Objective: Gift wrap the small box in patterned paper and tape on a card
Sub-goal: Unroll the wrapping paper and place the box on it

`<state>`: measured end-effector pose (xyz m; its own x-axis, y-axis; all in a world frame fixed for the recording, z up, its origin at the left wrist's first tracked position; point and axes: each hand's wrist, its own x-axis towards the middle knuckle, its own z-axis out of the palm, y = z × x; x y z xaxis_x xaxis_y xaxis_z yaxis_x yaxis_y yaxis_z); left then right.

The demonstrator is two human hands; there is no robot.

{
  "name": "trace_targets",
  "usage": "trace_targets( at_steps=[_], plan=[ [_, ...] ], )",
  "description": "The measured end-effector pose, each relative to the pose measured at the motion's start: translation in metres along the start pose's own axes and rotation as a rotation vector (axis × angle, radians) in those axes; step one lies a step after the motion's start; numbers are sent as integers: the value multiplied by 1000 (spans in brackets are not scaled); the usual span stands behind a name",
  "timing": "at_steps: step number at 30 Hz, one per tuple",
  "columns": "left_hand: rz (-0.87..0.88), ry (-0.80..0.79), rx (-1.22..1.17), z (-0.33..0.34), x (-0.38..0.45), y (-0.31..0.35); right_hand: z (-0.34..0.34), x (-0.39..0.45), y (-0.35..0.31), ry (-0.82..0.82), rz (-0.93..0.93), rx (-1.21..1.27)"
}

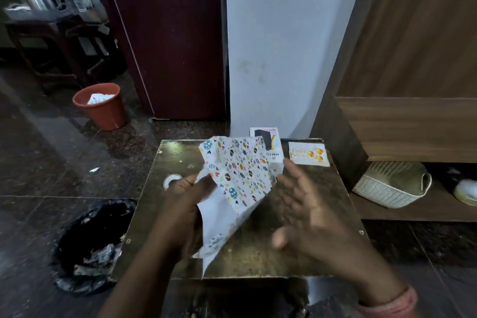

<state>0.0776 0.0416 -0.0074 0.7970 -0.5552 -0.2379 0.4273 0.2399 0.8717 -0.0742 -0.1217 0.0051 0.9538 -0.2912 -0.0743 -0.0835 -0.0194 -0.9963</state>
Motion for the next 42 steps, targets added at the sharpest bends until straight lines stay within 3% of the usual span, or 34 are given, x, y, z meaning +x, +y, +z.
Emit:
trace_targets(
  at_steps=[3, 7, 11, 15, 20, 23, 26, 31, 33, 36, 39, 42],
  plan=[
    [5, -40, 86, 8, 2, -13, 25, 0, -5, 25, -45, -84],
    [15, -149, 275, 11, 0, -15, 22, 6, 1, 173, 8, -20],
    [-99, 2, -37, -16, 11, 0, -6, 16, 22, 511, 95, 217],
    [-338, 102, 0, -55, 20, 21, -40, 11, 32, 434, 207, 365],
    [-370, -11, 318, -69, 15, 39, -74, -2, 38, 572, 393, -69],
    [-273, 191, 503, -69, 20, 29, -77, -5, 37, 651, 406, -299],
    [-117, 263, 797, -68, 27, 15, -66, -2, 37, 684, 404, -480],
    [342, 438, 1357, -51, 18, 7, -39, 7, 42, 811, 281, -1213],
    [499, 408, 1356, -33, 8, -2, -24, 10, 41, 809, 128, -1289],
    [645, 145, 1413, -4, -8, -29, -2, 17, 53, 648, -35, -1252],
    [431, -29, 1728, -2, -14, -76, 14, 26, 81, 324, 87, -1237],
    [337, -34, 1878, -19, -9, -92, 18, 29, 101, 333, 74, -1329]
  ],
)
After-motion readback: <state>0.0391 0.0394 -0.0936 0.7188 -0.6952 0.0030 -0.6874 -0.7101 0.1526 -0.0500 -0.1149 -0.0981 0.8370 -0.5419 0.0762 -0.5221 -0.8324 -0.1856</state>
